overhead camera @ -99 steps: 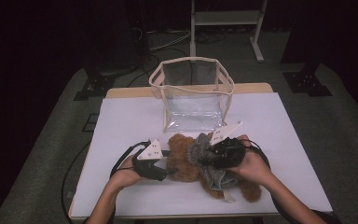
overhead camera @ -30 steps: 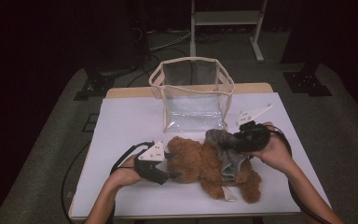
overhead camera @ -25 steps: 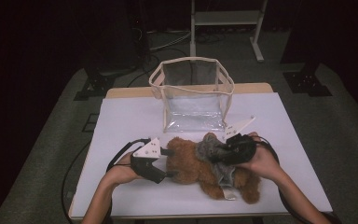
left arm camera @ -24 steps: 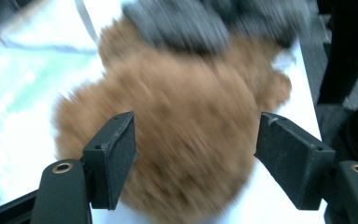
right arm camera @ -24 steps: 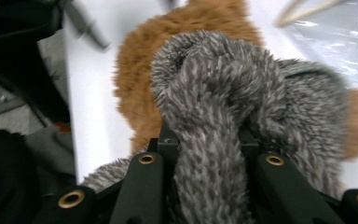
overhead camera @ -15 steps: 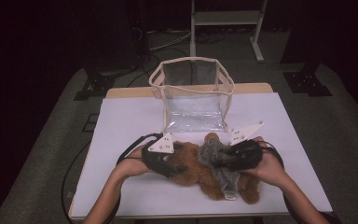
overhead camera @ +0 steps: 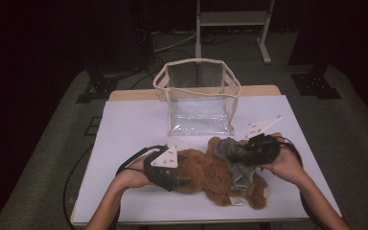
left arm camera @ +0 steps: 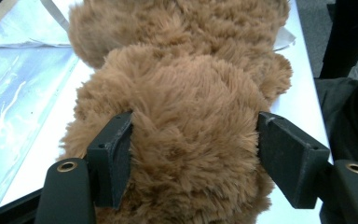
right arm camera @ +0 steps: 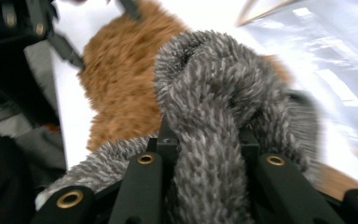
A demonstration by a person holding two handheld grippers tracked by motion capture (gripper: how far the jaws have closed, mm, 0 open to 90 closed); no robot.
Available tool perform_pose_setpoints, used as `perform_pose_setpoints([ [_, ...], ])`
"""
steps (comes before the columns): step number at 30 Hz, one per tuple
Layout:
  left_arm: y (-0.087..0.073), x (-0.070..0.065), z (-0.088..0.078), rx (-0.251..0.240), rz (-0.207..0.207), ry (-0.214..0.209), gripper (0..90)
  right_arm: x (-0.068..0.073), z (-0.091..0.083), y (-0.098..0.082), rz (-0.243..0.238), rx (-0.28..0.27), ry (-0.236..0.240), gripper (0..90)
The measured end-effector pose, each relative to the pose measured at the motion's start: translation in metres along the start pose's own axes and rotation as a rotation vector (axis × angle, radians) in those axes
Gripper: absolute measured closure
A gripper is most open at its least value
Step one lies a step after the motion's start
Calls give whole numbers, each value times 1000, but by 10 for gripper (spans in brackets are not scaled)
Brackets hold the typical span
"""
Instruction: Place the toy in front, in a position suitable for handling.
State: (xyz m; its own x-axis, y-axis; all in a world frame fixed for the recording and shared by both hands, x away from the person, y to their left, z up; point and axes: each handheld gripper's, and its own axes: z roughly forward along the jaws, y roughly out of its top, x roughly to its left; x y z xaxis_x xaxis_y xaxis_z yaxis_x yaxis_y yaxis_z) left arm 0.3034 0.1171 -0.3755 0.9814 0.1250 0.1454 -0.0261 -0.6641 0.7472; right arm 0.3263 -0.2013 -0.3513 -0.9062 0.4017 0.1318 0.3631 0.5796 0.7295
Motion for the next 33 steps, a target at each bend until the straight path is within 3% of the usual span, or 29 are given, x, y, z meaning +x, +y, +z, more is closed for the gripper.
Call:
perform_pose_setpoints([
  [3, 1, 5, -8, -35, -36, -7, 200, 14, 17, -3, -28, 18, 38, 706],
  [6, 2, 10, -10, -30, -77, 20, 91, 22, 16, -7, -52, 10, 29, 708],
  [10, 3, 11, -2, -24, -84, -6, 74, 30, 11, -18, -56, -11, 75, 709],
  [11, 3, 11, 1, -20, -83, -15, 73, 32, 10, -21, -56, -28, 109, 709],
  [13, 3, 11, 11, -8, -93, -51, 55, 35, 7, -25, -56, -50, 141, 709],
  [15, 3, 8, 21, 15, -79, -77, 95, 35, 4, -27, -56, -65, 118, 708],
  [16, 4, 5, 25, 18, -56, -58, 101, 33, 0, -28, -48, -68, 116, 708],
  [21, 8, 6, 22, 36, -50, -5, 299, 8, -21, -28, 16, -87, 21, 708],
  [25, 9, 8, 15, 50, -35, 35, 333, -9, -26, -30, 72, -103, -15, 705],
  [29, 5, 15, 6, 56, -53, 84, 344, -8, -20, -17, 40, -96, -38, 704],
  [33, 2, 21, -6, 56, -70, 173, 352, -11, -11, 5, 9, -91, -28, 703],
])
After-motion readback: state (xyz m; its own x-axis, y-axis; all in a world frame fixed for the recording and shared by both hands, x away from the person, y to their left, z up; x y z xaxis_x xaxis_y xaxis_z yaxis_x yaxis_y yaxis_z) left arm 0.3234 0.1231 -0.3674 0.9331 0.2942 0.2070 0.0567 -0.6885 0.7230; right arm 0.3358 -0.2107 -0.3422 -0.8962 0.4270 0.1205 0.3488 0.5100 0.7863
